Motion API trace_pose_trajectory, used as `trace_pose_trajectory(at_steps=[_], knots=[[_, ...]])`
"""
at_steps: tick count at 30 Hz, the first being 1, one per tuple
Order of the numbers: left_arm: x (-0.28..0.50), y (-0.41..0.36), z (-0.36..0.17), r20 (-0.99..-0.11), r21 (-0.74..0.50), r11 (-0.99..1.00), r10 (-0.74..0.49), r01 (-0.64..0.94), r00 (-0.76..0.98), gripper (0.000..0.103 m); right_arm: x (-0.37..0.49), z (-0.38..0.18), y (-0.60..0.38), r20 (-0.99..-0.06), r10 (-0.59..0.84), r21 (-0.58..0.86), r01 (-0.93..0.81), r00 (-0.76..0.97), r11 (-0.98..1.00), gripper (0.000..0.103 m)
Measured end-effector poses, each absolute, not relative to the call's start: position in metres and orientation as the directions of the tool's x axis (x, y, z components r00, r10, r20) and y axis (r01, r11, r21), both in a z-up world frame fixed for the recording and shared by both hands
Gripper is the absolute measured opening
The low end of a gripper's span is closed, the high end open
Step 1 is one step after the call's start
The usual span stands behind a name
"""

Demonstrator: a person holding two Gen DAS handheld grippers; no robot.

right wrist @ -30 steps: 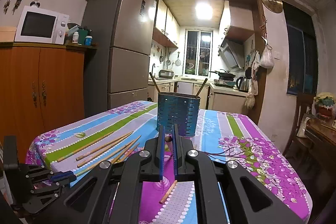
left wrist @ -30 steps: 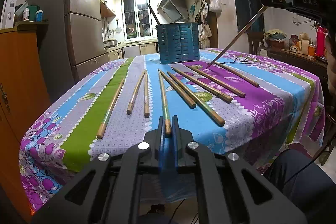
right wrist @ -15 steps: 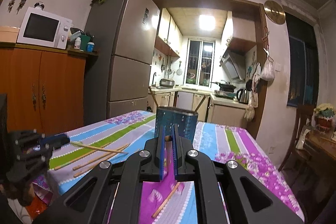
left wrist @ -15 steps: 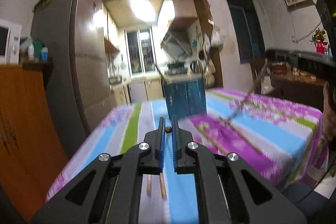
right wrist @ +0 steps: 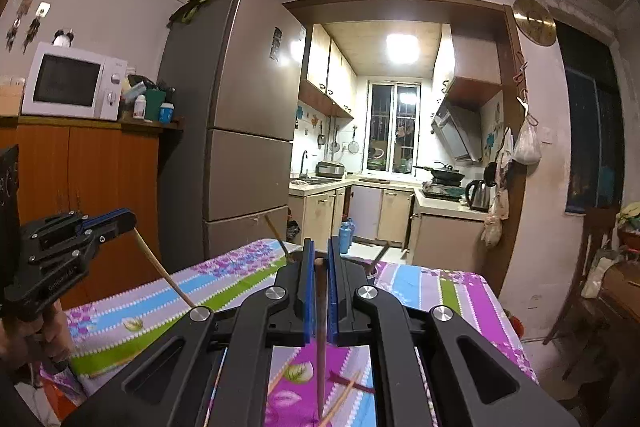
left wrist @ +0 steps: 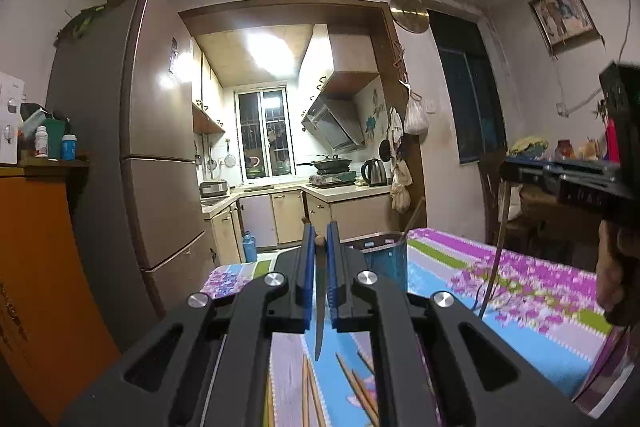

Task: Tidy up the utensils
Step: 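Lift both chopsticks and carry them above the blue utensil holder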

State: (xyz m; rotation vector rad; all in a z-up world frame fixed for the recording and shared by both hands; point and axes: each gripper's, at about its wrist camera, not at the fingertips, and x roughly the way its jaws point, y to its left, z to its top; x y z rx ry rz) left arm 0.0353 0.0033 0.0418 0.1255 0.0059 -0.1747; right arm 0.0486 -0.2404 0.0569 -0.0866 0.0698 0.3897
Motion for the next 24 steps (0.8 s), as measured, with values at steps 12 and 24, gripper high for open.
trace_pose_trajectory(at_steps=[12, 24], knots=[[0.073, -0.005, 0.102, -0.022, 0.100, 0.970, -0.222, 0.223, 0.975, 0.005, 0.093, 0.114, -0.241, -0.071, 0.401, -0.043, -0.404, 0.913, 0.914, 0.008], [0.142, -0.027, 0.154, -0.065, 0.068, 0.961, -0.265, 0.269, 0.962, 0.004, 0.167, 0.194, -0.245, -0.049, 0.397, 0.003, -0.397, 0.917, 0.918, 0.008]])
